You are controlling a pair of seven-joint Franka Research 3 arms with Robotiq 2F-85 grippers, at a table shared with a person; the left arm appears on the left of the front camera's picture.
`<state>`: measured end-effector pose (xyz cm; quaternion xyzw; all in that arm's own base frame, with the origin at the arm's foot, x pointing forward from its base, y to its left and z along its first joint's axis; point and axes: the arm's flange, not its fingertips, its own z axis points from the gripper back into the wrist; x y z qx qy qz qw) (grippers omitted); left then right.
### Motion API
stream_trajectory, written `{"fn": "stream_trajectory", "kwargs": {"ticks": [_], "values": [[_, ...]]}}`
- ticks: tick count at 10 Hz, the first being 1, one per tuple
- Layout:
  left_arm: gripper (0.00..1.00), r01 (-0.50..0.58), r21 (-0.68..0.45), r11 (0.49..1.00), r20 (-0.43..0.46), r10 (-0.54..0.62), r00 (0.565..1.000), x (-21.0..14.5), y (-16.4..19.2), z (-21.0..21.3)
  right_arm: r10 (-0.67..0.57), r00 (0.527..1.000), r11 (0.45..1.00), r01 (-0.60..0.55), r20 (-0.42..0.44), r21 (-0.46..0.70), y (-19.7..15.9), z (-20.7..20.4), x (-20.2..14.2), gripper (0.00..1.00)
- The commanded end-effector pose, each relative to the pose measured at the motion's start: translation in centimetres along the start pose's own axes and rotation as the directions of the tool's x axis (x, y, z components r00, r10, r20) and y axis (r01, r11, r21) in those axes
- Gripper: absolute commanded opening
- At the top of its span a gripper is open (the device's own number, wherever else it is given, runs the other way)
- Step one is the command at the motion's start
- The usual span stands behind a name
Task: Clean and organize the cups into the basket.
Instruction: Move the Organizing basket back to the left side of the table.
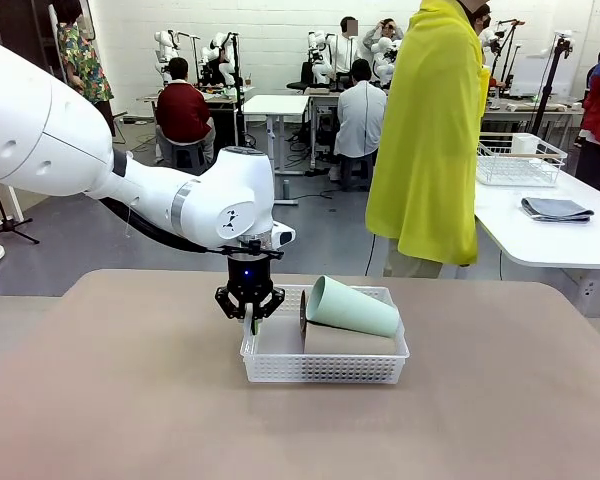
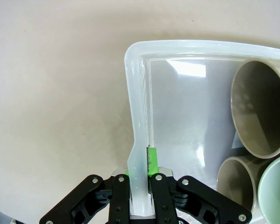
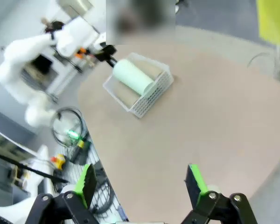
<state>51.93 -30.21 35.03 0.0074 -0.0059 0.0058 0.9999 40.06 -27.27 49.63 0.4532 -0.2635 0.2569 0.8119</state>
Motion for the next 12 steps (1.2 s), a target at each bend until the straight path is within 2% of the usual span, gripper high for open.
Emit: {"fn": "stream_trajectory", "kwargs": {"ticks": [1, 3, 5, 8, 9, 10, 12], "values": [[0.00, 0.003, 0.005, 1.000, -0.001, -0.003, 1.000, -0.2, 0.0, -0.1, -0.200, 0.970, 0.980, 0.198, 0.137, 0.026, -4.9, 3.1, -1.3, 1.00], [0.00, 0.003, 0.005, 1.000, -0.001, -0.003, 1.000, -0.2, 0.0, -0.1, -0.284, 0.946, 0.955, 0.294, 0.157, -0.038, -6.4, 4.1, -4.1, 1.00], [0.00, 0.003, 0.005, 1.000, -0.001, -0.003, 1.000, -0.2, 0.0, -0.1, -0.264, 0.948, 0.961, 0.275, 0.180, -0.036, -5.8, 4.8, -5.1, 1.00], [0.00, 0.003, 0.005, 1.000, -0.001, -0.003, 1.000, -0.2, 0.0, -0.1, -0.258, 0.956, 0.966, 0.252, 0.141, 0.060, -4.1, 5.4, -5.7, 1.00], [0.00, 0.003, 0.005, 1.000, -0.001, -0.003, 1.000, -0.2, 0.0, -0.1, -0.231, 0.961, 0.969, 0.213, 0.153, 0.122, -2.6, 5.9, -6.1, 1.00], [0.00, 0.003, 0.005, 1.000, -0.001, -0.003, 1.000, -0.2, 0.0, -0.1, -0.188, 0.965, 0.960, 0.142, 0.181, 0.242, -1.4, 6.0, -6.5, 1.00], [0.00, 0.003, 0.005, 1.000, -0.001, -0.003, 1.000, -0.2, 0.0, -0.1, -0.198, 0.954, 0.954, 0.134, 0.227, 0.268, -1.5, 5.4, -7.0, 1.00]]}}
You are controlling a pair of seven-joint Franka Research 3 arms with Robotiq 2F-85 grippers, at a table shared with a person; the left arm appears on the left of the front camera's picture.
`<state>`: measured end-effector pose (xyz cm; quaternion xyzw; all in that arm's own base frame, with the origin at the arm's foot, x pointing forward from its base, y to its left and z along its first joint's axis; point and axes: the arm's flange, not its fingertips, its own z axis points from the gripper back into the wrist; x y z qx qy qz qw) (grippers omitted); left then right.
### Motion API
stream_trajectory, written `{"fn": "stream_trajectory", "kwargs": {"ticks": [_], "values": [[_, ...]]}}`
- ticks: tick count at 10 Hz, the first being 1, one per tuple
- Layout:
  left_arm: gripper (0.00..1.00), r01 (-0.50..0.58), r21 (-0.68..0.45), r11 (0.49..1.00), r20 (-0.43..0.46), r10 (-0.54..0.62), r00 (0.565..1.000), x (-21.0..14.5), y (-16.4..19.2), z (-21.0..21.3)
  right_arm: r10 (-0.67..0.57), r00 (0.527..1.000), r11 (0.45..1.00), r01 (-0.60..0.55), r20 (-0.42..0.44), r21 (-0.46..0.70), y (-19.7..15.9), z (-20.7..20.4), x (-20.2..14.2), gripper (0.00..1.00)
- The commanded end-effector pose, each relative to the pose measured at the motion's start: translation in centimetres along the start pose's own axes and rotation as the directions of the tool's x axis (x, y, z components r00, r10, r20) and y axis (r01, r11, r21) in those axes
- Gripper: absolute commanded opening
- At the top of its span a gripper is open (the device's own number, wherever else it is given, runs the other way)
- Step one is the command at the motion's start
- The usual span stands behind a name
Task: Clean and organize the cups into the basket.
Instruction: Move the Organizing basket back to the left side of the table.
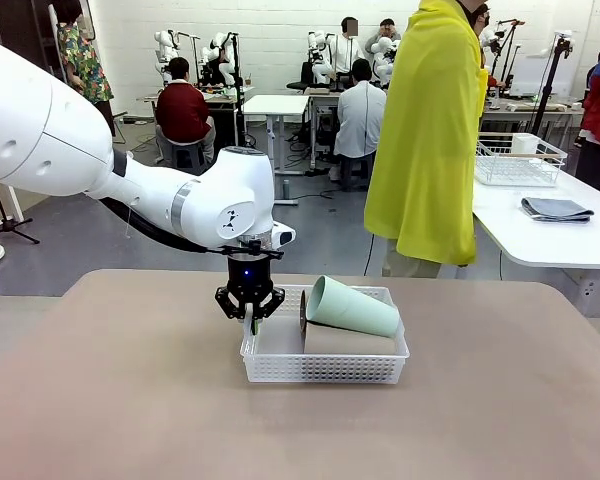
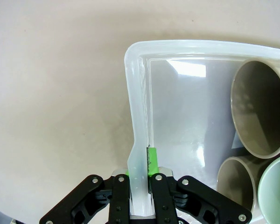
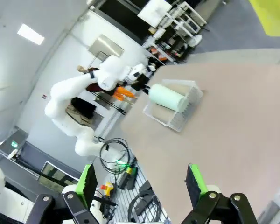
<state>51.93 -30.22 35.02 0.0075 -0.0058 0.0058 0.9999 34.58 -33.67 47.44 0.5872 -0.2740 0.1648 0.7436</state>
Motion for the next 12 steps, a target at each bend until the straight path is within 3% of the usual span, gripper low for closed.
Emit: {"fn": "stream_trajectory", "kwargs": {"ticks": [1, 2, 5, 6, 7, 10, 12], "values": [[0.00, 0.003, 0.005, 1.000, -0.001, -0.003, 1.000, -0.2, 0.0, 0.0, 0.002, 0.998, 0.999, -0.005, 0.068, 0.046, -1.1, -0.1, 0.0, 1.00], [0.00, 0.003, 0.005, 1.000, -0.001, -0.003, 1.000, -0.2, 0.0, 0.0, 0.000, 1.000, 1.000, 0.000, 0.000, 0.000, 0.0, 0.0, 0.0, 1.00], [0.00, 0.003, 0.005, 1.000, -0.001, -0.003, 1.000, -0.2, 0.0, 0.0, 0.000, 1.000, 1.000, 0.000, 0.000, 0.000, 0.0, 0.0, 0.0, 1.00], [0.06, 0.000, 0.000, 1.000, 0.000, 0.000, 1.000, 0.0, 0.0, 0.0, 0.000, 1.000, 1.000, 0.000, 0.000, 0.000, 0.0, 0.0, 0.0, 1.00], [0.06, -0.056, 0.043, 0.997, 0.035, 0.055, 0.998, 0.4, 0.6, 1.4, 0.000, 1.000, 1.000, 0.000, 0.000, 0.000, 0.0, 0.0, 0.0, 1.00], [0.06, -0.107, 0.132, 0.986, 0.090, 0.095, 0.991, 0.8, 6.3, 6.1, 0.000, 1.000, 1.000, 0.000, 0.000, 0.000, 0.0, 0.0, 0.0, 1.00], [0.06, -0.125, 0.206, 0.971, 0.067, 0.113, 0.991, 1.2, 9.5, 7.0, 0.000, 1.000, 1.000, 0.000, 0.000, 0.000, 0.0, 0.0, 0.0, 1.00]]}}
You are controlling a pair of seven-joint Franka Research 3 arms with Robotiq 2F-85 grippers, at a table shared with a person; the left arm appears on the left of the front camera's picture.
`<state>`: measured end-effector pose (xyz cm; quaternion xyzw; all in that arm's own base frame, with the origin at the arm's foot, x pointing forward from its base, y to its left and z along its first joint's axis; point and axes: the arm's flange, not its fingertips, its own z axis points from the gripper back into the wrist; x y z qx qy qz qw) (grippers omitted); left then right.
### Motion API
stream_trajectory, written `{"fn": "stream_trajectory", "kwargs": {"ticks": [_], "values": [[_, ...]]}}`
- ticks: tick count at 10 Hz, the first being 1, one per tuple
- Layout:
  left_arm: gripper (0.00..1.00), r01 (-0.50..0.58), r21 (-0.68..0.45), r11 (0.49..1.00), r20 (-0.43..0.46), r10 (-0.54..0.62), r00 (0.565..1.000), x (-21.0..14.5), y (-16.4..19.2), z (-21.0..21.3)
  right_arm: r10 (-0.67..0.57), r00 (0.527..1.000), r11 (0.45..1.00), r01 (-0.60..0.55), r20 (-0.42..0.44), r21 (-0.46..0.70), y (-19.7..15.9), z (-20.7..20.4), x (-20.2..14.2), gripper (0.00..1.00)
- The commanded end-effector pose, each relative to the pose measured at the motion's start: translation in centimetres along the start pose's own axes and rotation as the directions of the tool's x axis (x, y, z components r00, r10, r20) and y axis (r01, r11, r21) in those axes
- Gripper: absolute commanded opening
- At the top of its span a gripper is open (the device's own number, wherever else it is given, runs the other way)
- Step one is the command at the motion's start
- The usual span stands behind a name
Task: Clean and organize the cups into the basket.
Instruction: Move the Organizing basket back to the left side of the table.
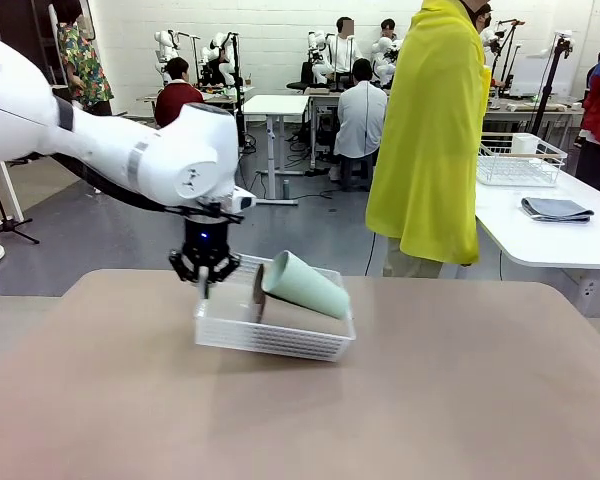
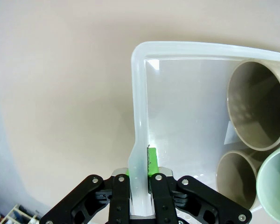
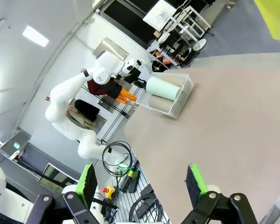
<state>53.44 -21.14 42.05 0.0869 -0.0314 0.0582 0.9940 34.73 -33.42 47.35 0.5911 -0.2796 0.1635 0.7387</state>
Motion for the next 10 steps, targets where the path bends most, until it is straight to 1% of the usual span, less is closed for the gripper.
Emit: {"fn": "stream_trajectory", "kwargs": {"ticks": [1, 2, 4, 5, 7, 10], "values": [[0.06, 0.003, 0.068, 0.998, -0.027, -0.001, 1.000, -0.1, 2.0, -0.3, -0.004, 1.000, 1.000, 0.004, -0.014, -0.009, 0.1, 0.3, 0.0, 1.00], [0.06, -0.021, 0.080, 0.997, -0.030, 0.023, 0.999, 0.7, 4.1, -1.0, -0.004, 1.000, 1.000, 0.004, -0.014, -0.009, 0.1, 0.3, 0.0, 1.00], [0.06, -0.017, 0.044, 0.999, -0.065, 0.019, 0.998, 1.9, 8.4, -2.2, -0.004, 1.000, 1.000, 0.004, -0.014, -0.009, 0.1, 0.3, 0.0, 1.00], [0.06, -0.025, 0.003, 1.000, -0.082, 0.025, 0.996, 2.6, 11.0, -3.0, -0.004, 1.000, 1.000, 0.004, -0.014, -0.009, 0.1, 0.3, 0.0, 1.00], [0.06, -0.013, -0.076, 0.997, -0.125, 0.003, 0.992, 3.3, 15.9, -4.5, -0.004, 1.000, 1.000, 0.004, -0.014, -0.009, 0.1, 0.3, 0.0, 1.00], [0.06, 0.038, -0.109, 0.993, -0.162, -0.055, 0.985, 3.7, 20.8, -5.9, -0.004, 1.000, 1.000, 0.004, -0.014, -0.009, 0.1, 0.3, 0.0, 1.00]]}}
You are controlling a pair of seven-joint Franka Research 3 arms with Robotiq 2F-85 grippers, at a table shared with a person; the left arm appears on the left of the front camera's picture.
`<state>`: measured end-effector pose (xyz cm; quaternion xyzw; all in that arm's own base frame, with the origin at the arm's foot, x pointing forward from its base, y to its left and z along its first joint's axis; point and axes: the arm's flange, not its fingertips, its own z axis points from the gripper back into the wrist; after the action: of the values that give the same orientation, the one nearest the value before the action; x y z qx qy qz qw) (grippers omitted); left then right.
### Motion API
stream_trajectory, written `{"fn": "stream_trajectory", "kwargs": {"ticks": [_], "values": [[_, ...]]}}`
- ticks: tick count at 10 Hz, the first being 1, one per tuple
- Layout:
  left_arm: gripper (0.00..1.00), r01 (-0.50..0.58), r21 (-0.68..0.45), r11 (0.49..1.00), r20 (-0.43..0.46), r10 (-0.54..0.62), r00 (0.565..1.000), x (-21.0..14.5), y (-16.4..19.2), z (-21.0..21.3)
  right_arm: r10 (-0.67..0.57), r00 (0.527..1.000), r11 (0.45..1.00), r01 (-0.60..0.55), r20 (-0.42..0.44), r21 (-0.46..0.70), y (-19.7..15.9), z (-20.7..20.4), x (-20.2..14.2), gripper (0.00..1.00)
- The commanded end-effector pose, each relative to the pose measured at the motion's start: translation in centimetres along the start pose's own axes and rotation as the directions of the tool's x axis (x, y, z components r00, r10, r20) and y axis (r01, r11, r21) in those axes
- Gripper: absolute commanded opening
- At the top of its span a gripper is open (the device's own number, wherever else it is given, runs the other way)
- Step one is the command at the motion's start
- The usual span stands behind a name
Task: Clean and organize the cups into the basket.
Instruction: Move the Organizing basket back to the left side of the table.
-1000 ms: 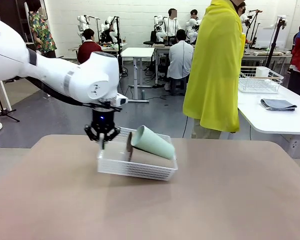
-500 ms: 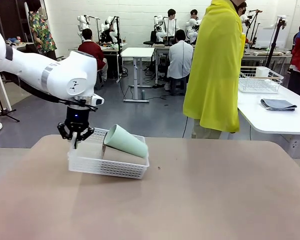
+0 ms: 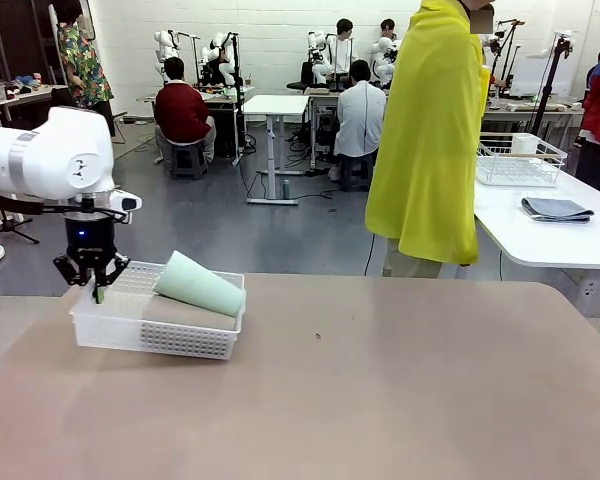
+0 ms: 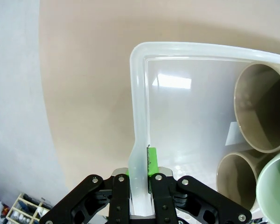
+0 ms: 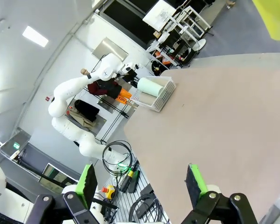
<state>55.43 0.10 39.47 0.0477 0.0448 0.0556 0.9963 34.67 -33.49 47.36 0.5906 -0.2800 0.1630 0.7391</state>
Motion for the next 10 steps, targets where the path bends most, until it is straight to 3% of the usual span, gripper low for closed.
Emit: {"fn": "stream_trajectory", "kwargs": {"ticks": [1, 7, 10], "values": [[0.06, 0.050, -0.038, 0.998, -0.020, -0.051, 0.998, -0.2, 2.1, 0.3, -0.004, 1.000, 1.000, 0.004, -0.015, -0.008, 0.1, 0.2, 0.0, 1.00], [0.06, -0.020, -0.002, 1.000, 0.048, 0.020, 0.999, -1.2, 9.3, 1.0, -0.004, 1.000, 1.000, 0.004, -0.015, -0.008, 0.1, 0.2, 0.0, 1.00], [0.06, -0.055, 0.046, 0.997, 0.072, 0.051, 0.996, -2.3, 10.7, 0.6, -0.004, 1.000, 1.000, 0.004, -0.015, -0.008, 0.1, 0.2, 0.0, 1.00]]}}
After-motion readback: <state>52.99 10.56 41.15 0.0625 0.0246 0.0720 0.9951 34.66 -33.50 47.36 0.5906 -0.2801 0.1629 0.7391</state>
